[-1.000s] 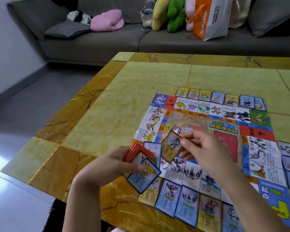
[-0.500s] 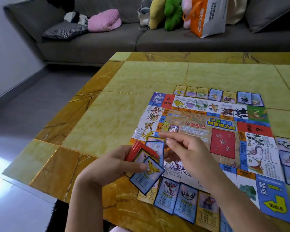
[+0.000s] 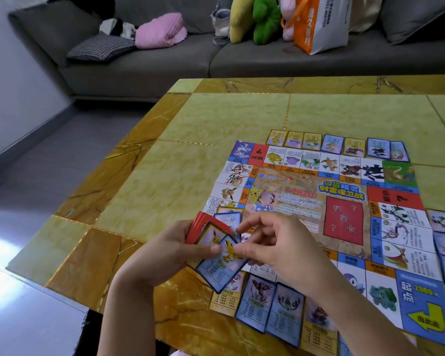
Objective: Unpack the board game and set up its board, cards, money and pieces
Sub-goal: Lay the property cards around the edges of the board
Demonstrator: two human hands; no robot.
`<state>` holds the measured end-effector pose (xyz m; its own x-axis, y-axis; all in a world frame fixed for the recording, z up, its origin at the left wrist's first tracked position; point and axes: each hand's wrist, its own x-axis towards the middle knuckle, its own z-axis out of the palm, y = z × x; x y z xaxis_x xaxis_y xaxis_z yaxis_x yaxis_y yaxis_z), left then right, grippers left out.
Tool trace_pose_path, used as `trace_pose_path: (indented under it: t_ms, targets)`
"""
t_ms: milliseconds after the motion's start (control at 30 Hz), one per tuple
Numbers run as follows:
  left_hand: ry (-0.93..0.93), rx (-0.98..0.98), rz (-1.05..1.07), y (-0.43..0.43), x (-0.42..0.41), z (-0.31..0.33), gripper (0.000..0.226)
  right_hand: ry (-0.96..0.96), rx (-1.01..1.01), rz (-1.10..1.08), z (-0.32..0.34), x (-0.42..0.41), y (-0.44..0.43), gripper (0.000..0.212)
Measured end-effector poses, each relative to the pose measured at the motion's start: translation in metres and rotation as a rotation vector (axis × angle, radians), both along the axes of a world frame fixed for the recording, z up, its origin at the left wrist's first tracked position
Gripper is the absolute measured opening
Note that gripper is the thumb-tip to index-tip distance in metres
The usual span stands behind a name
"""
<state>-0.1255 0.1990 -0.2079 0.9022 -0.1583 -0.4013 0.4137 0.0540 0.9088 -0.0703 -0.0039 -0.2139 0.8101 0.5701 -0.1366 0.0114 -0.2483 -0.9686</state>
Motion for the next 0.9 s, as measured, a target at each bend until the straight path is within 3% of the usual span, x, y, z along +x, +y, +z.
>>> trace_pose_path:
  t_ms: [133,267,367,433,600,900]
  targets:
    - [0.012,-0.008,0.130,0.002,-0.001,0.001,0.066,0.011,-0.019,0.042,0.001,0.000,-0.008,0.020]
    - [-0.052,-0.099,0.500,0.005,0.003,0.000,0.071,0.025,-0.042,0.021,0.008,0.009,-0.022,0.038]
    - [-0.076,-0.116,0.684,0.010,0.004,-0.002,0.032,-0.004,-0.127,-0.025,0.015,0.026,-0.029,0.041]
    - [-0.059,-0.106,0.722,0.011,0.004,-0.003,0.022,0.000,-0.148,-0.078,0.020,0.040,-0.028,0.032]
    - [-0.057,-0.091,0.752,0.015,0.005,-0.005,0.025,-0.040,-0.190,-0.126,0.029,0.079,-0.011,0.010]
    - [-0.078,-0.219,0.839,0.023,0.007,-0.009,0.020,0.004,-0.217,-0.009,0.014,0.116,0.038,0.004]
